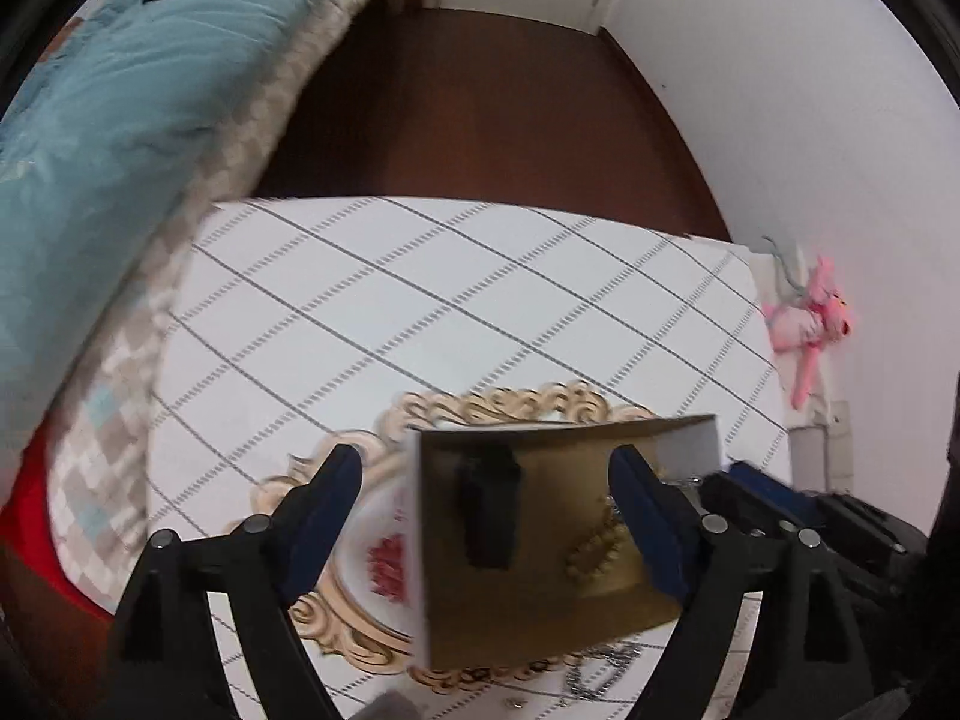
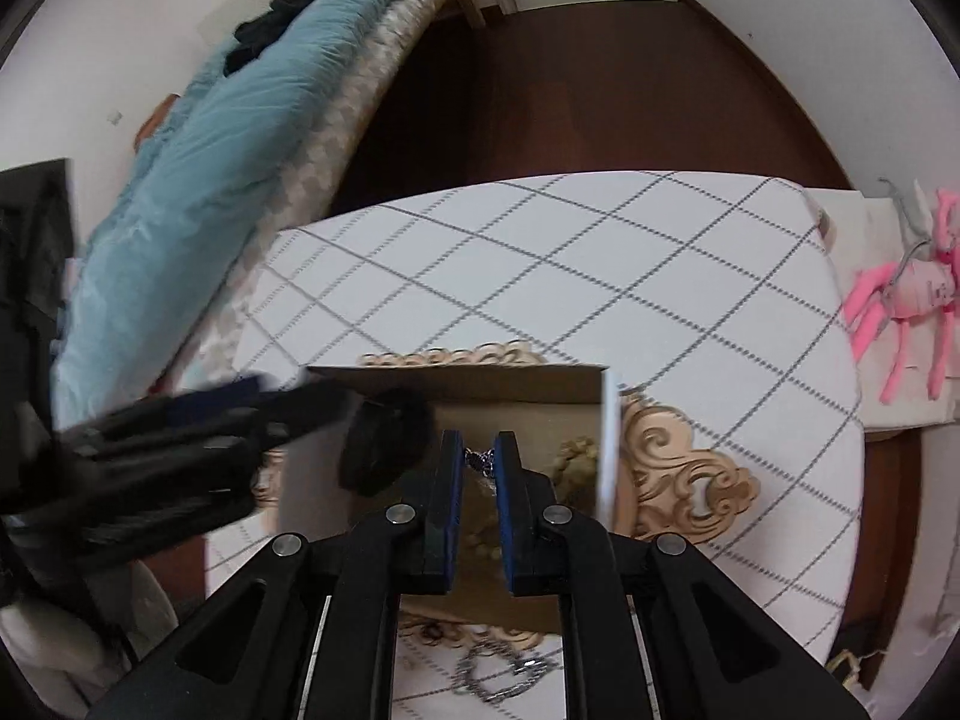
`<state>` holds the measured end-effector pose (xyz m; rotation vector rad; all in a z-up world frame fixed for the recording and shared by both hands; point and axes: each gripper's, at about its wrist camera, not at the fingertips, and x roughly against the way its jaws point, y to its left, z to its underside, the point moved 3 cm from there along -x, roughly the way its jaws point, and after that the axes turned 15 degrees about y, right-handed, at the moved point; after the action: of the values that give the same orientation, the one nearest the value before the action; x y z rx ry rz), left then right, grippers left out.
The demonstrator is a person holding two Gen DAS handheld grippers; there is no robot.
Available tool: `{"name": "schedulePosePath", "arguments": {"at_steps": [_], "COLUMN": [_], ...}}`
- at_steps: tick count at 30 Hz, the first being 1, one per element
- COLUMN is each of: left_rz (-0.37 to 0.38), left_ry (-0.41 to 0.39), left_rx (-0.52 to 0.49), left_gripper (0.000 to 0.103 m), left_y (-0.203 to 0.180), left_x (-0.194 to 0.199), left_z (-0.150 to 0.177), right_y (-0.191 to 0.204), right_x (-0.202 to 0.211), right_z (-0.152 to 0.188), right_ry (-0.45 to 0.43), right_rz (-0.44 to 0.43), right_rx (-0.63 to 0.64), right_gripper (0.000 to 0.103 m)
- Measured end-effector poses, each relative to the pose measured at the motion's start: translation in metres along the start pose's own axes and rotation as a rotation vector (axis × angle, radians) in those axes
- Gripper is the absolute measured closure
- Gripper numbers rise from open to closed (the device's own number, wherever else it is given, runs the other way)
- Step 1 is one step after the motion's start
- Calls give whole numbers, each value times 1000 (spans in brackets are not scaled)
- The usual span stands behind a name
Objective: Organize jewelry
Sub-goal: 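Lower the earring and chain into the white box and open both grippers, then withdraw both tools from the box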
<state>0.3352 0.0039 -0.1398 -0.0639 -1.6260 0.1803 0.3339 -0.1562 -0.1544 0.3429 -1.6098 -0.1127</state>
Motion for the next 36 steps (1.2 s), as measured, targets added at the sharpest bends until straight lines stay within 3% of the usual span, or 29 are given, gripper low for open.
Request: {"name": "schedulePosePath", "arguments": {"at_steps": [2, 4, 7, 11, 13, 17, 25, 36], "left_rz": [-34, -73, -124, -170, -183, -196, -197, -192], "left_ry": [-7, -24, -53, -103, -120, -137, -129, -208], "left_rx": [10, 12, 21, 32, 33, 28, 5, -2], "left_gripper": [11, 1, 1, 0, 0, 0, 0, 0], "left_y": [6, 11, 18, 26, 30, 31, 22, 2], "left_x": [0, 0, 0, -2, -3, -9, -16, 17], "left_z": [2, 5, 11, 26, 36, 54, 77, 106], "right_y": [-4, -7, -9, -8, -9, -11, -13, -9], "right_x": [0, 1, 6, 7, 4, -9, -24, 26], "right_z": [-1, -1, 0, 9, 16, 34, 57, 91], "right_ry": [-6, -16, -39, -65, -65, -53, -48, -174], "right_rz": [9, 25, 69, 228, 301, 341, 334, 362], "right_rx": [-2, -7, 3, 8, 6, -6, -36, -58], "right_gripper": [56, 41, 39, 6, 3, 1, 1, 1]}}
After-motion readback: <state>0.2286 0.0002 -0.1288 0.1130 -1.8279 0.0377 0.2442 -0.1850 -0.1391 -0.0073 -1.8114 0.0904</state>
